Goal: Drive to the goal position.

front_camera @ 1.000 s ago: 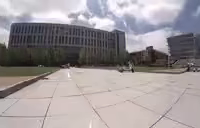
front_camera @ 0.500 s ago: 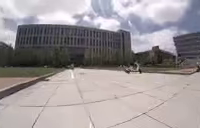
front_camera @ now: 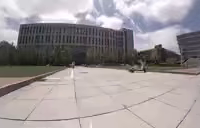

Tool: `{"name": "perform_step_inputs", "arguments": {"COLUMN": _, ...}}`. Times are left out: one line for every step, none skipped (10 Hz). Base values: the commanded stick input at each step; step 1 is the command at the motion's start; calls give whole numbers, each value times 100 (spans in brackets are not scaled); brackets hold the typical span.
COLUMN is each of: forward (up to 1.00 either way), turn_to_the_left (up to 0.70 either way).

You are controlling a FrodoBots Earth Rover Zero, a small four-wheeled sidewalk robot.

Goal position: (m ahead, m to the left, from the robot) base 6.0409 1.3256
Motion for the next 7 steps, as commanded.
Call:
{"name": "perform_step_inputs", "arguments": {"forward": 100, "turn_to_the_left": 0}}
{"name": "perform_step_inputs", "arguments": {"forward": 100, "turn_to_the_left": 0}}
{"name": "perform_step_inputs", "arguments": {"forward": 100, "turn_to_the_left": 0}}
{"name": "perform_step_inputs", "arguments": {"forward": 100, "turn_to_the_left": 0}}
{"name": "perform_step_inputs", "arguments": {"forward": 100, "turn_to_the_left": 0}}
{"name": "perform_step_inputs", "arguments": {"forward": 100, "turn_to_the_left": 0}}
{"name": "perform_step_inputs", "arguments": {"forward": 100, "turn_to_the_left": 0}}
